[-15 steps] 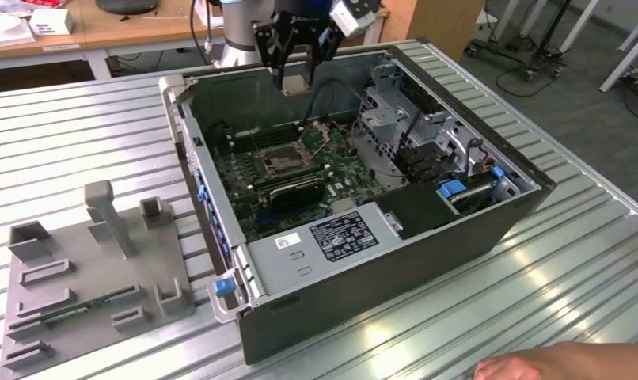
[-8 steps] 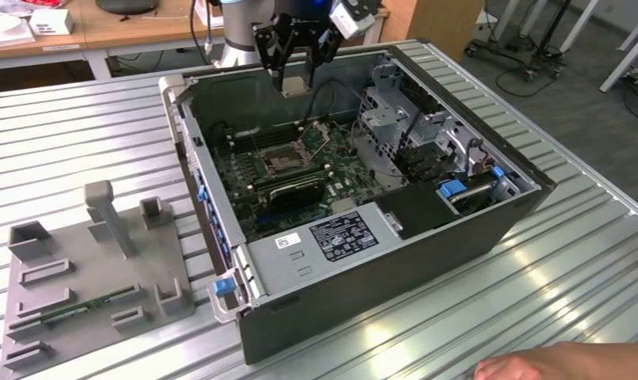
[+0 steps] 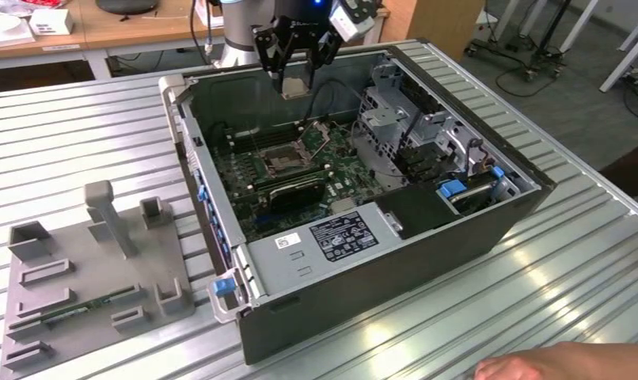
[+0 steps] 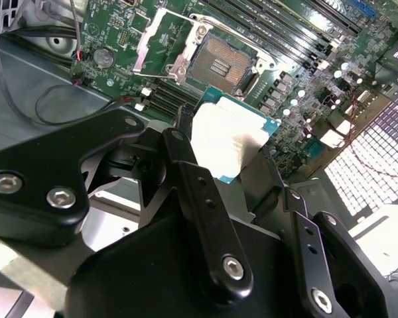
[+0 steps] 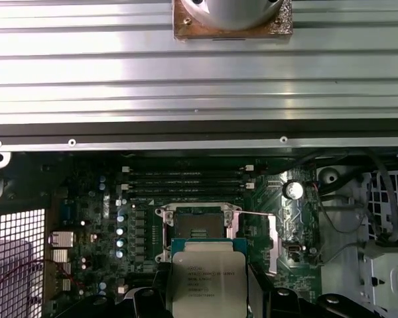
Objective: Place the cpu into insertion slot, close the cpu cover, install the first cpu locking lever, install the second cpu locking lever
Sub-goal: 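Place the cpu into insertion slot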
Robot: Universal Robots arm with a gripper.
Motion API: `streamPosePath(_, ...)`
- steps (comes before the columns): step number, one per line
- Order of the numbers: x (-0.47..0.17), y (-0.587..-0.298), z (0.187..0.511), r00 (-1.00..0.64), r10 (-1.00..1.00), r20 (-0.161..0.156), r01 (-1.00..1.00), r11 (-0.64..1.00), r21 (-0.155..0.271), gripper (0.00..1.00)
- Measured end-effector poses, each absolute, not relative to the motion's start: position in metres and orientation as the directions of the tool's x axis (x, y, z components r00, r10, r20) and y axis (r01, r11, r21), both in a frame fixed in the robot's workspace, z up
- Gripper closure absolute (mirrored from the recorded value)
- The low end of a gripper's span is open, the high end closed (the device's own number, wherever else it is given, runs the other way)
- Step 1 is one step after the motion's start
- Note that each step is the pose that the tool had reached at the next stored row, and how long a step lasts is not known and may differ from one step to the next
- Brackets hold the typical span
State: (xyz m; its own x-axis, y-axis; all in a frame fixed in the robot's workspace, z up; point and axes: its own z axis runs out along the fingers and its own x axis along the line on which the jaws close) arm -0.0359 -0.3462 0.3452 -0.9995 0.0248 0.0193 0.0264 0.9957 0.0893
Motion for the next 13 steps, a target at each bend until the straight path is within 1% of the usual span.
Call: streamPosePath(13,-0.0359,-0.3462,0.3429,-1.0,0.025,0.019,0.026,0.996,0.089,0.46)
